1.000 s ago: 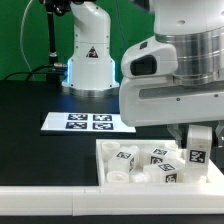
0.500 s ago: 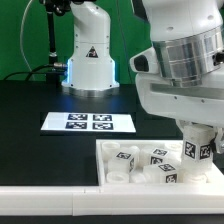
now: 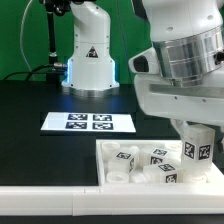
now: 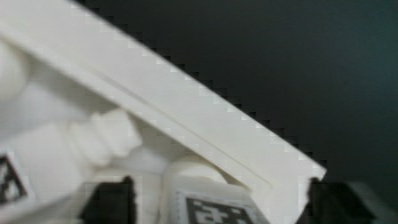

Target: Assemble one leg

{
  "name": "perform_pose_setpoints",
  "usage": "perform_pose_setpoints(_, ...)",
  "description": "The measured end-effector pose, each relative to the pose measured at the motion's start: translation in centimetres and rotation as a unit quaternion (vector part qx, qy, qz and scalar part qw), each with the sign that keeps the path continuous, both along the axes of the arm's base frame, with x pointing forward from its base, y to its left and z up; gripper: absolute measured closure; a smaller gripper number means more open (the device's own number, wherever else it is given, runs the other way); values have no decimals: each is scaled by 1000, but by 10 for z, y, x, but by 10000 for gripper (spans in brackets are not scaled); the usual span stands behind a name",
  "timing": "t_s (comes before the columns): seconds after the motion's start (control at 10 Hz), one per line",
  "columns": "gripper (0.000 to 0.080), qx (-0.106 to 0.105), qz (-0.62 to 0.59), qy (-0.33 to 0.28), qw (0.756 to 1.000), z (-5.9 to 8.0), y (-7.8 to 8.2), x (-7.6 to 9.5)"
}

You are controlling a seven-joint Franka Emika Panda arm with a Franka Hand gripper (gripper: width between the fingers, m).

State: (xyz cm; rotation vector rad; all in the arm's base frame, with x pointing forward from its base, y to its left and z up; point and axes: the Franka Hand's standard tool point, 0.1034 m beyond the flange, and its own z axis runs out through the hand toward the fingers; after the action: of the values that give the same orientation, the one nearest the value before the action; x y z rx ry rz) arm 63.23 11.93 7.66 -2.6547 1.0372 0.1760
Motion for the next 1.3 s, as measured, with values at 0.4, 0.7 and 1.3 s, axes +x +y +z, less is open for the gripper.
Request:
perform_pose_setpoints(0.4,152,-16,173,-62,983,11,-2,1)
perform_pose_setpoints(0.7,151,-48,306,-97,946,9,-5,3)
perform_pose_setpoints(1.3,289,-85,458,-122,877,7,4,3)
